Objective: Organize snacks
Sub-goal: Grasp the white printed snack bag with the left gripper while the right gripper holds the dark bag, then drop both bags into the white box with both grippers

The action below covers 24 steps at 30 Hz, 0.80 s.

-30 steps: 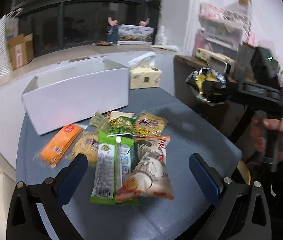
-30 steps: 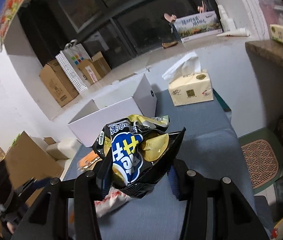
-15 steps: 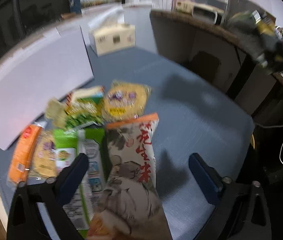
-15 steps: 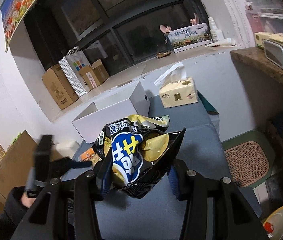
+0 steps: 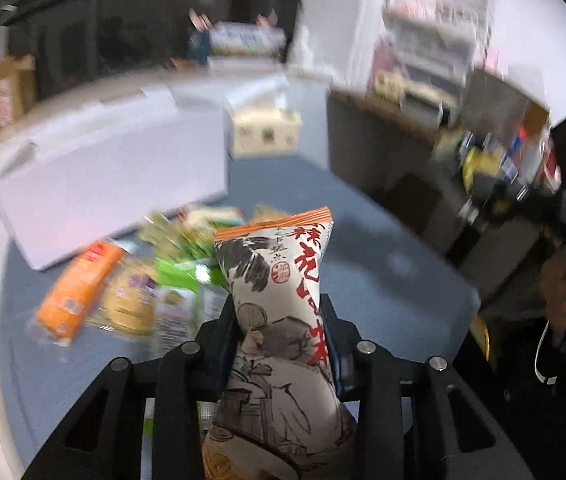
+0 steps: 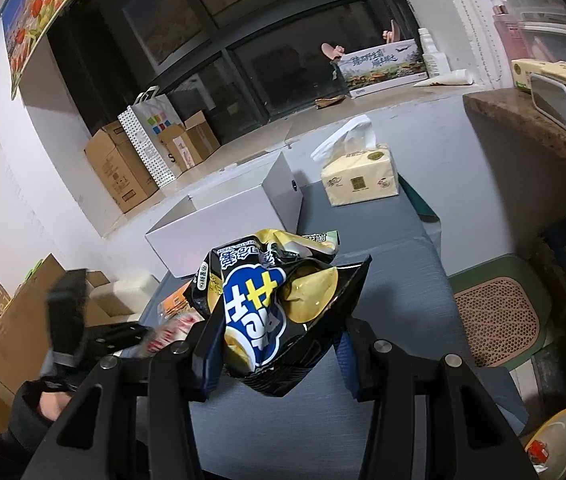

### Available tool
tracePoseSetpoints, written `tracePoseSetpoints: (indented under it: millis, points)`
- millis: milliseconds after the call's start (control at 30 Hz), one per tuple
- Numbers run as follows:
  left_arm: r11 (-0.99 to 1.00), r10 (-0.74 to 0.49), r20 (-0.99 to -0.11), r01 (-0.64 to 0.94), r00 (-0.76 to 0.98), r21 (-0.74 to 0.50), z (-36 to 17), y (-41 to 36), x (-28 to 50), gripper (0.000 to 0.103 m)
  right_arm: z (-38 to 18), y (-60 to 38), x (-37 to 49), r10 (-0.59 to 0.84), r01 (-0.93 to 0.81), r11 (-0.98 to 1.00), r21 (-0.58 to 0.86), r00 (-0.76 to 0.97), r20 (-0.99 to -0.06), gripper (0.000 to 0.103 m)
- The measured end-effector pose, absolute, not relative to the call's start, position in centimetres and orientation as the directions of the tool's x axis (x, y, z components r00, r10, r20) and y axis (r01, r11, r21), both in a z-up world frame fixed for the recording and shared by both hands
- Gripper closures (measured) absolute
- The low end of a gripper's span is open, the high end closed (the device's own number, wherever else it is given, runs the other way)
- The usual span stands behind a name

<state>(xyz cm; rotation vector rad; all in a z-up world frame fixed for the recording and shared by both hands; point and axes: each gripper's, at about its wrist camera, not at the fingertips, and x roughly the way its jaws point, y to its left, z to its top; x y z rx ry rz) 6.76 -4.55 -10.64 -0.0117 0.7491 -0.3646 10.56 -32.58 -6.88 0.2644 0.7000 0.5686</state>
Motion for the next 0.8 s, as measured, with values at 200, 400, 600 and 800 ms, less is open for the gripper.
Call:
tracePoseSetpoints:
  millis: [200, 400, 600, 800]
  points:
    - [0.966, -0.252, -0.542, 0.174, 0.802, -0.193, -7.9, -0.4, 4.7, 0.062, -7.0, -29.3, 12.6, 0.623, -0.452, 0.782, 0.43, 0.585, -0.519, 0.052]
    - [0.963, -0.204, -0.445, 0.096, 0.872, -0.253, -4.8, 4.4, 8.5, 0.062, -4.7, -23.6, 16.3, 0.666, -0.54, 0.745, 0.391, 0.574, -0.477, 0.052]
    - [0.97, -0.118, -0.413, 0.016, 0.903, -0.242, -1.9, 8.6, 15.1, 0.062, -3.1, -17.6, 23.2, 0.654, -0.543, 0.754, 0.369, 0.567, -0.501, 0.052]
    - [0.985, -0.04, -0.452, -0.041, 0.891, -0.168, -1.4, 11.2, 22.2, 0.062, -2.4, -12.1, 29.9, 0.574, -0.525, 0.806, 0.273, 0.582, -0.576, 0.052]
